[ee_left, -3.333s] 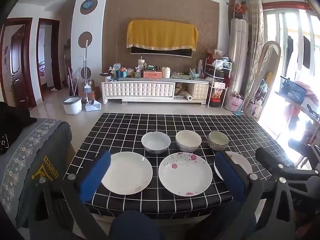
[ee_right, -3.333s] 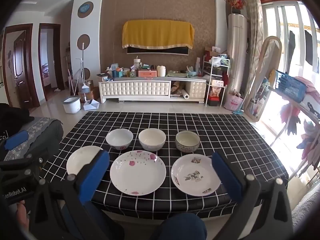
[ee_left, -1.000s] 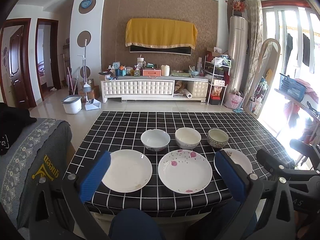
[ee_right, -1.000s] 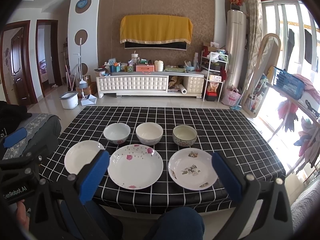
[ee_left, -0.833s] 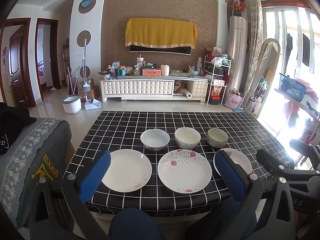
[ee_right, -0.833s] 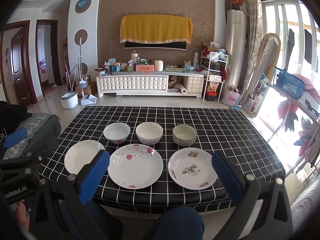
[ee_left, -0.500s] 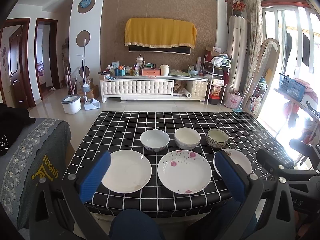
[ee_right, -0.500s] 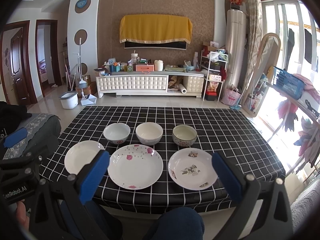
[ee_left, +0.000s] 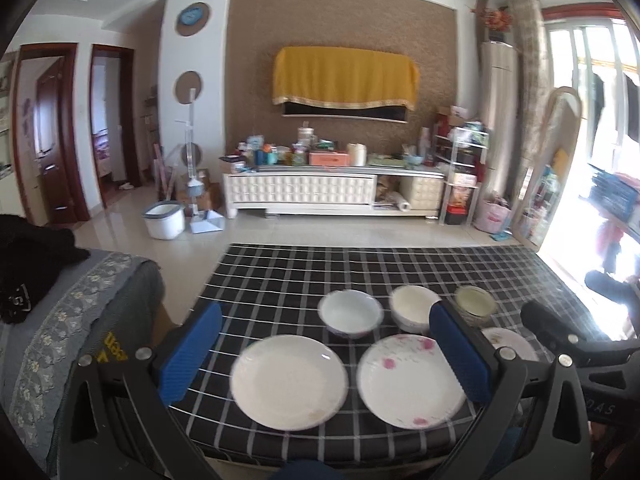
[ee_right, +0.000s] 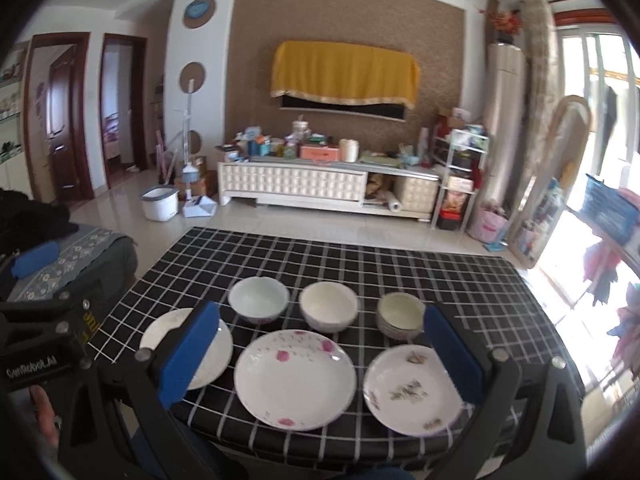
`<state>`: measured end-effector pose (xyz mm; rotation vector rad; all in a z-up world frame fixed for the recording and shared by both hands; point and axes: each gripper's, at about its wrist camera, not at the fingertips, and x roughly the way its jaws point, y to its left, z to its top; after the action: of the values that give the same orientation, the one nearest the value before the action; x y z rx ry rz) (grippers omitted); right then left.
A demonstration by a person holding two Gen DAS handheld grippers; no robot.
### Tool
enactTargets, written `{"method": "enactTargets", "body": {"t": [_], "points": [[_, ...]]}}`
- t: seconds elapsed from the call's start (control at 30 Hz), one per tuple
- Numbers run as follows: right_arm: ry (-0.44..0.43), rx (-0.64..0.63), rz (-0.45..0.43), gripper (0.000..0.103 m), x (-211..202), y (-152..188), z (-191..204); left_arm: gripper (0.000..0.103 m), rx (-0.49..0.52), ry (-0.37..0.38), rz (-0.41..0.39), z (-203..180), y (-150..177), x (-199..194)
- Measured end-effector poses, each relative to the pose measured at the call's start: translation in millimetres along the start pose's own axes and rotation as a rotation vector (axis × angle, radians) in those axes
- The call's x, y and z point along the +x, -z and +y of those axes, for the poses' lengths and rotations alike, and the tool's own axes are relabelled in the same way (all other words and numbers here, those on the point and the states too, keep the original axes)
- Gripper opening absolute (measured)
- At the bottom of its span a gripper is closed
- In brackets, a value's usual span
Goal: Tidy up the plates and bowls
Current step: 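Reach the left tool to the plain white plate and grip its rim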
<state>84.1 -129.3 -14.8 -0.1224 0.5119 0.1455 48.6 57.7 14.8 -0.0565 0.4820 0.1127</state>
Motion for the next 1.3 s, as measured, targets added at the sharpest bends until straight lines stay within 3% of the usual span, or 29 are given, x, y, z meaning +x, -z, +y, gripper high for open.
{"method": "enactTargets", "body": {"t": [0.03, 0.17, 0.3, 0.6, 0.67, 0.73, 0.83, 1.07, 1.17, 1.23, 1.3], "points": [[-0.018, 0.002, 0.017, 0.103, 12.2, -1.4, 4.8, 0.103, -0.008, -0.011, 0.010, 5.1, -0.4, 4.7], [-0.157, 0.040, 0.103, 0.103, 58.9, -2.6, 18.1, 0.103, -0.055, -0.006, 0.170, 37.3, 3.6, 48.7], [-0.170, 0.000, 0.186, 0.103, 105.5, -0.4, 41.3, 0.103, -0.084, -0.055, 0.240, 67.5, 20.2, 93.7], [-0.233, -0.127, 0.333, 0.103, 186.8, 23.1, 96.4, 0.103, -0.169, -0.066, 0.412, 117.2, 68.9, 172.8], [-0.248, -0.153, 0.374, 0.100, 204.7, 31.6, 107.4, 0.097, -0.181, -0.064, 0.449, 125.7, 80.7, 186.6], [-0.256, -0.181, 0.412, 0.093, 219.8, 40.5, 117.5, 0.083, -0.197, -0.064, 0.500, 134.7, 94.0, 201.9], [-0.285, -0.187, 0.478, 0.083, 241.3, 52.7, 125.8, 0.074, -0.235, -0.046, 0.572, 147.9, 112.3, 222.8], [-0.268, -0.183, 0.594, 0.064, 271.3, 75.1, 129.5, 0.050, -0.266, -0.016, 0.658, 155.0, 134.7, 246.6], [-0.280, -0.156, 0.637, 0.053, 275.3, 83.7, 125.9, 0.034, -0.266, -0.008, 0.686, 153.3, 139.0, 249.4], [-0.284, -0.154, 0.647, 0.040, 279.1, 88.7, 125.8, 0.031, -0.279, 0.002, 0.695, 152.8, 141.1, 250.9], [-0.276, -0.158, 0.643, 0.036, 277.9, 90.2, 124.1, 0.031, -0.278, -0.004, 0.700, 150.6, 141.5, 250.8]]}}
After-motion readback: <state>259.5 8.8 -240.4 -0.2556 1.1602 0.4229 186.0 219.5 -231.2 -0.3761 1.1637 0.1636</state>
